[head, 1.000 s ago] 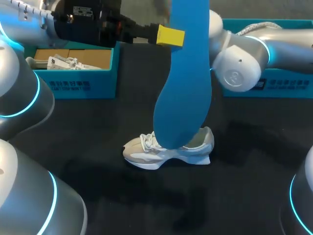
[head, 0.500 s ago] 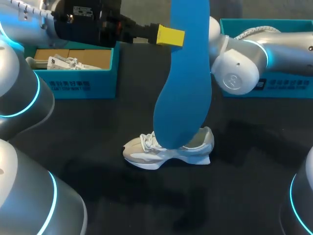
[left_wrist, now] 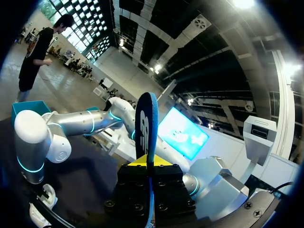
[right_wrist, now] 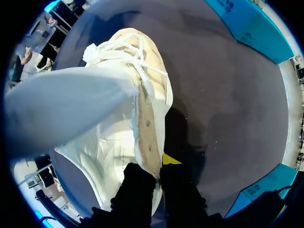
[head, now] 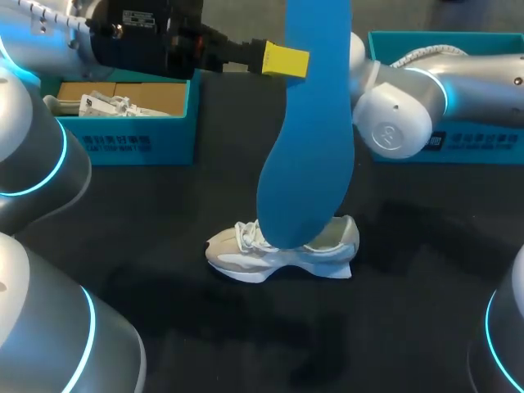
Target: Take the shoe out of the shoebox, open the shoe tongue, remove and reinsert the insole, then place the shoe into the shoebox
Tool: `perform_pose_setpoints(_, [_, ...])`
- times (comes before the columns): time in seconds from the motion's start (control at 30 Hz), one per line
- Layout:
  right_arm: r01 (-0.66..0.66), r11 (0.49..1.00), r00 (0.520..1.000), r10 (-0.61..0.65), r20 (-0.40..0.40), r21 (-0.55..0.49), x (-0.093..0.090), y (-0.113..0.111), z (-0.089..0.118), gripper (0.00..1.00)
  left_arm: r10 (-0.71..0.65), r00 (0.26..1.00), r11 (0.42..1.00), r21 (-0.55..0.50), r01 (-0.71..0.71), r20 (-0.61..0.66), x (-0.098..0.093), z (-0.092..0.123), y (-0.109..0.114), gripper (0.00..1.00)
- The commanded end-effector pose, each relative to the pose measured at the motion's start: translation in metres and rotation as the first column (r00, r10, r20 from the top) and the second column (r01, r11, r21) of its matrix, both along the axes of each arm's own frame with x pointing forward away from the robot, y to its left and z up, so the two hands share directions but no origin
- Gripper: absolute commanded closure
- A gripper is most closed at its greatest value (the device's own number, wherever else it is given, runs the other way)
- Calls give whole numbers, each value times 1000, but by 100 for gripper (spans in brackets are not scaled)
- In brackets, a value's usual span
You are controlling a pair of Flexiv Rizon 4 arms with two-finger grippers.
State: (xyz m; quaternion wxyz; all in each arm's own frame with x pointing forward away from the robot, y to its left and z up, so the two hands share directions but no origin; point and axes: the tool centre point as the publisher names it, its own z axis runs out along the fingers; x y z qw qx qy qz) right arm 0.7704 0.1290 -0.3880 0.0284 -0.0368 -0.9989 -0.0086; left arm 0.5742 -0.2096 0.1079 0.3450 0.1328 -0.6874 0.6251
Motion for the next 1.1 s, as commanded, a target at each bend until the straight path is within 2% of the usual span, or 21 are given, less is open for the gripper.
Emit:
perform_pose_setpoints(0.03, [1, 1000, 1000, -1, 2, -3, -1, 2, -1, 100, -1, 1000, 1000, 1, 1, 0, 1, 0, -1, 100])
perform_pose_setpoints(0.2, [1, 1000, 1000, -1, 2, -3, -1, 2, -1, 100, -1, 1000, 1000, 1, 1, 0, 1, 0, -1, 100])
perform_pose_setpoints(0.23, [21, 1000, 1000, -21, 7, 13, -5, 0, 2, 100, -1, 1000, 1000, 1, 1, 0, 1, 0, -1, 100])
perform_pose_setpoints(0.33, [183, 983, 983, -183, -8, 4, -14, -3, 17, 100, -1, 1000, 1000, 1, 1, 0, 1, 0, -1, 100])
perform_pose_setpoints(0.43, [371, 928, 928, -371, -38, -15, -20, -6, 31, 100, -1, 1000, 1000, 1, 1, 0, 1, 0, -1, 100])
perform_pose_setpoints(0.47, [422, 906, 903, -423, -73, -22, -22, -8, 33, 100, -1, 1000, 1000, 1, 1, 0, 1, 0, -1, 100])
perform_pose_setpoints(0.57, [537, 843, 839, -536, -99, -14, -27, -11, 41, 100, -1, 1000, 1000, 1, 1, 0, 1, 0, -1, 100])
perform_pose_setpoints(0.6, [537, 843, 839, -536, -99, -14, -27, -11, 41, 100, -1, 1000, 1000, 1, 1, 0, 1, 0, -1, 100])
perform_pose_setpoints(0.63, [627, 779, 773, -621, -128, 4, -29, -13, 45, 100, -1, 1000, 1000, 1, 1, 0, 1, 0, -1, 100])
perform_pose_setpoints(0.67, [659, 752, 747, -652, -132, 16, -31, -12, 46, 100, -1, 1000, 1000, 1, 1, 0, 1, 0, -1, 100])
perform_pose_setpoints(0.7, [719, 695, 688, -709, -155, 15, -33, -11, 47, 100, -1, 1000, 1000, 1, 1, 0, 1, 0, -1, 100])
perform_pose_setpoints(0.77, [778, 626, 622, -760, -191, 43, -35, -8, 46, 100, -1, 1000, 1000, 1, 1, 0, 1, 0, -1, 100])
perform_pose_setpoints(0.8, [778, 626, 622, -760, -191, 43, -35, -8, 46, 100, -1, 1000, 1000, 1, 1, 0, 1, 0, -1, 100])
perform_pose_setpoints(0.83, [847, 529, 527, -819, -226, 58, -38, -3, 45, 100, -1, 1000, 1000, 1, 1, 0, 1, 0, -1, 100])
perform_pose_setpoints(0.93, [912, 403, 407, -878, -252, 70, -39, 7, 43, 100, -1, 1000, 1000, 1, 1, 0, 1, 0, -1, 100])
perform_pose_setpoints(1.07, [962, 263, 273, -927, -256, 73, -37, 20, 43, 100, -1, 1000, 1000, 1, 1, 0, 1, 0, -1, 100])
perform_pose_setpoints(1.1, [964, 256, 266, -929, -256, 71, -37, 21, 43, 100, -1, 1000, 1000, 1, 1, 0, 1, 0, -1, 100])
